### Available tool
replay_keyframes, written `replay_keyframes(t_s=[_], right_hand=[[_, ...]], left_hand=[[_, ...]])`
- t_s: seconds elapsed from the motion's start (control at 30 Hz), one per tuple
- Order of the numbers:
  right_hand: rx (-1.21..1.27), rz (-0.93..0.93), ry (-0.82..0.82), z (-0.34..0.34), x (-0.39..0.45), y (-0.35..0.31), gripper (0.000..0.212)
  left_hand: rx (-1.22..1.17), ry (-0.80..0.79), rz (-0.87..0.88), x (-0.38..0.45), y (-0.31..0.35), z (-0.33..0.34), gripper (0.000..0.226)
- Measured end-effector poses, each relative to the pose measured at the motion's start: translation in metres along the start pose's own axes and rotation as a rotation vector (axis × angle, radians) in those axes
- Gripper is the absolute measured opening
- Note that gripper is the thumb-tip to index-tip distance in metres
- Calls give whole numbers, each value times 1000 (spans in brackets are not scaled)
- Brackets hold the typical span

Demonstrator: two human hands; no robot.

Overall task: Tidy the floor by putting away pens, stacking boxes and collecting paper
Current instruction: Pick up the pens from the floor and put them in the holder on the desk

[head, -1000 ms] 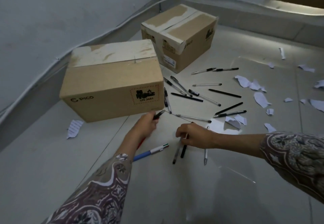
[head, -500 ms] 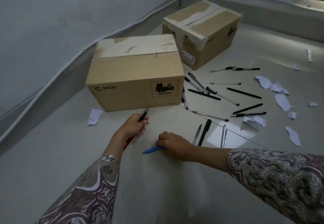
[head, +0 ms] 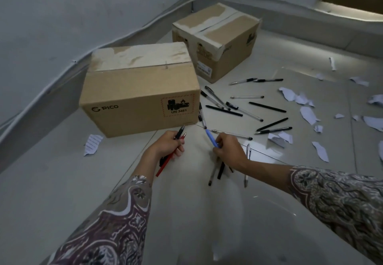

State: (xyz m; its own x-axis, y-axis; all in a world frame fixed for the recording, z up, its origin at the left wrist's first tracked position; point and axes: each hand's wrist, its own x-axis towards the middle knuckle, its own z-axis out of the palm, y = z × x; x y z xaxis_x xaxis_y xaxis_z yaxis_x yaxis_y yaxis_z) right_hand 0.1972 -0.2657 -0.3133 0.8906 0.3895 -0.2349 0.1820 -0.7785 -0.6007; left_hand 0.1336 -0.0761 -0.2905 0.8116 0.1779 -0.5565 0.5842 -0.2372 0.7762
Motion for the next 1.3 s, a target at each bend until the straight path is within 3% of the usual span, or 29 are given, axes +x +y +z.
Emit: replay_keyframes(t_s=[0.17,0.43,0.63,0.87,1.13,1.3], right_hand=[[11,186,37,-3,1,15,18],[-115,226,-84,6,3,7,41],[-196,216,-114,1,6,-3,38],[-35,214,-155,-2,16,5,26],[273,55,-220,-35,23,4,17],[362,14,-164,-70,35,2,22]], left_hand=[[26,-62,27,5,10,15,8],[41,-58,11,2,5,15,7],[25,-60,-27,1,-8,11,5],[-6,-79,-52,9,-6,18,4],[-185,-86,-1,16,18,45,10],[-205,-70,67,26,42,58,6]])
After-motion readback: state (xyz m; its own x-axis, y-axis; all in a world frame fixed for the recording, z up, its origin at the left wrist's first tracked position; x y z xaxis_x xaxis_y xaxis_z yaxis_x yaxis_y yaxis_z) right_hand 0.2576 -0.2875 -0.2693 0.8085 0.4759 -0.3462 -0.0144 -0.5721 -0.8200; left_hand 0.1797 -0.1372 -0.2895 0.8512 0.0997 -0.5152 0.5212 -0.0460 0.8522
